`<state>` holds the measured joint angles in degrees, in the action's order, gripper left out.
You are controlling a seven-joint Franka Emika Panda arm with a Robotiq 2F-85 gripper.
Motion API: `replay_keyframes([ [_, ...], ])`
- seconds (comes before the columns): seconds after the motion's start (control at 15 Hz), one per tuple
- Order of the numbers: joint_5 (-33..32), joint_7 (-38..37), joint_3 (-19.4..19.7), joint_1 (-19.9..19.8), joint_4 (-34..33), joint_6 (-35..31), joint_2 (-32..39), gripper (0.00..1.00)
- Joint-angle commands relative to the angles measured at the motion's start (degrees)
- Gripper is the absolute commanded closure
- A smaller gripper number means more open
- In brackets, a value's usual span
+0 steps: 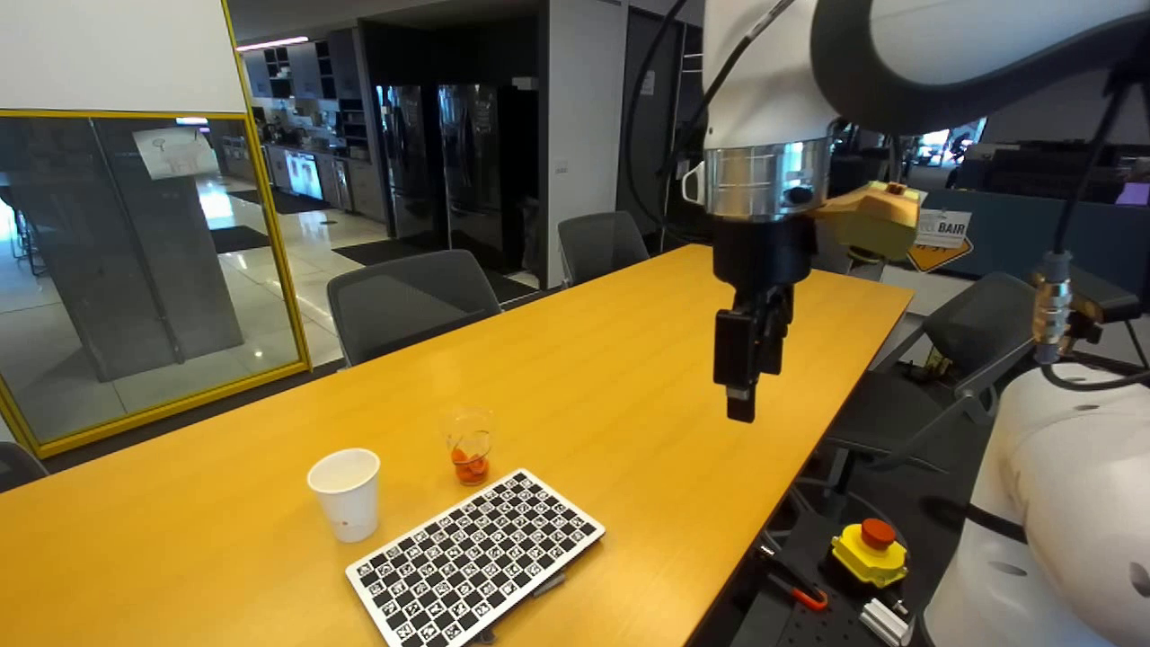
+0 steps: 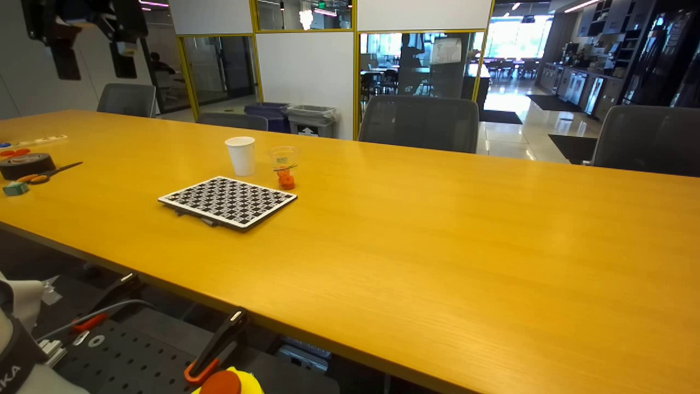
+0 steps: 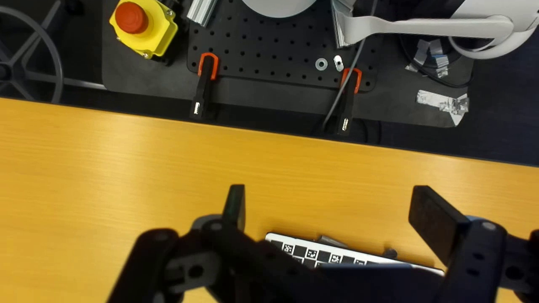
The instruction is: Put the yellow objects in the white cup and put the orange objects in the colourless cup
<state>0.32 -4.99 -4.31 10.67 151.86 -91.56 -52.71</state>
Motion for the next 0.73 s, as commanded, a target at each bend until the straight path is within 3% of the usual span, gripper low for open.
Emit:
replay_keyframes([
  [0.0, 0.1, 3.1, 0.4, -1.3, 3.6, -0.9, -9.3, 0.0],
  [0.33, 1.4, 4.1, 1.9, -1.9, 5.6, -0.4, -14.4, 0.0],
  [0.4, 0.8, 3.3, 0.1, -1.8, 4.2, 0.1, -11.4, 0.0],
  [0.67, 0.9, 3.6, 1.0, -2.1, 5.2, 0.1, -13.2, 0.0],
])
